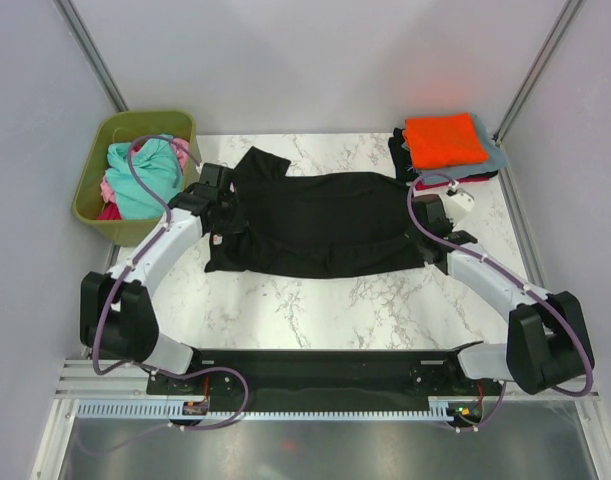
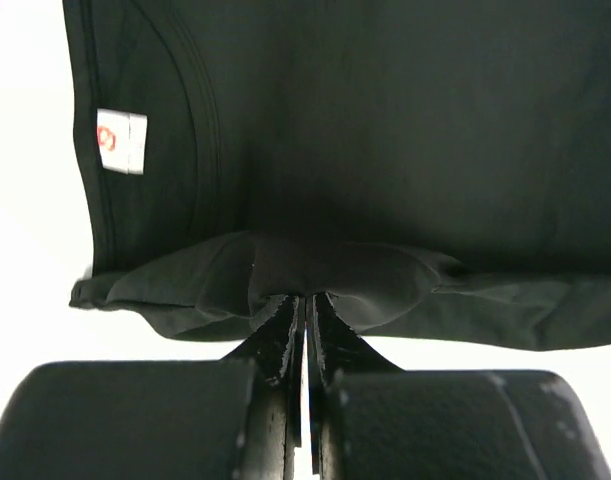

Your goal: Fold and stack the t-shirts

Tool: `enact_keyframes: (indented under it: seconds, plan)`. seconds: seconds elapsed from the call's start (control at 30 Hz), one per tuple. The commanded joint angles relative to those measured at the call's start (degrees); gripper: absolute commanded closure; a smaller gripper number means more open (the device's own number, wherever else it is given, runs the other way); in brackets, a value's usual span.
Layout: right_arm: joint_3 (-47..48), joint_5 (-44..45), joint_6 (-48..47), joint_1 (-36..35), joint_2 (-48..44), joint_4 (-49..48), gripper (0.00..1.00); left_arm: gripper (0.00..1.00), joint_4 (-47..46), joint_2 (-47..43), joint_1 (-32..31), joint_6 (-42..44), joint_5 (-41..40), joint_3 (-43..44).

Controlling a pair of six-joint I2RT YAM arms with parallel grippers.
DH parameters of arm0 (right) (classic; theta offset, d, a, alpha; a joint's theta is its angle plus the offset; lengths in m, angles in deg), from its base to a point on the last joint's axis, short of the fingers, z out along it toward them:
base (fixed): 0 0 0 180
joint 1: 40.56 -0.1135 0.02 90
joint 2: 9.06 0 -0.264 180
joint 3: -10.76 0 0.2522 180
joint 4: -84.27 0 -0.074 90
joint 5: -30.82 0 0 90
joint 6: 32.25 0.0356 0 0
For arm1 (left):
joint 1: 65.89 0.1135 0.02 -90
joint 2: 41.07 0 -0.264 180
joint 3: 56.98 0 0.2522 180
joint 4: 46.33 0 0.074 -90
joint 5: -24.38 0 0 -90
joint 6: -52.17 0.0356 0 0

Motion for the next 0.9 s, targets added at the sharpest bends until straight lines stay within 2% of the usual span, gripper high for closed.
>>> enact_keyframes:
  seconds: [0.0, 0.4, 0.43, 0.5, 0.53, 0.57, 0.6, 0.63, 0.7, 0.73, 0.8, 0.87]
  plan:
    - [3.15, -0.76, -1.22, 1.71, 2.21, -3.56, 1.00, 0.98, -2.17, 3.73, 1.24, 2.98, 1.20, 4.46]
    - [7.80, -3.75, -2.36, 4.44, 13.54, -5.85, 1.00, 0.97, -1.12, 16.48, 4.58, 4.56, -0.12, 12.37]
    - [8.42, -3.92, -2.28, 4.70, 14.33, -5.93, 1.00, 0.96, -0.86, 18.15, 5.02, 4.82, 0.40, 14.64]
    - [9.38, -4.27, -2.45, 5.40, 16.88, -5.93, 1.00, 0.84, 1.33, 22.63, 6.07, 5.87, 0.06, 17.55]
    - [10.95, -4.54, -2.89, 5.67, 17.76, -6.02, 0.96, 0.76, 2.91, 24.04, 6.43, 6.23, -0.03, 19.48]
    - [11.93, -4.63, -4.11, 6.45, 19.59, -5.76, 0.92, 0.60, 4.23, 25.27, 7.04, 6.66, -0.90, 23.15]
    - [13.16, -4.97, -5.17, 6.72, 20.40, -5.58, 0.74, 0.56, 7.55, 27.28, 7.22, 7.02, -1.52, 25.19]
    - [16.21, -6.72, -6.74, 7.16, 22.23, -4.63, 0.52, 0.46, 8.72, 27.91, 7.31, 7.54, -3.35, 28.69]
    - [20.18, -6.91, -9.21, 7.34, 23.83, -1.99, 0.08, 0.41, 11.87, 28.62, 7.31, 8.25, -4.07, 31.96]
    - [22.90, -7.09, -9.57, 7.25, 24.27, 0.20, 0.04, 0.40, 12.50, 28.36, 7.31, 8.69, -3.82, 34.24]
    - [23.71, -8.92, -10.09, 7.25, 23.22, 0.66, 0.02, 0.39, 13.30, 26.70, 7.31, 8.52, -3.46, 34.61]
    - [23.54, -10.24, -11.23, 6.03, 20.33, 0.05, 0.02, 0.40, 12.60, 21.43, 7.13, 7.03, -2.59, 30.94]
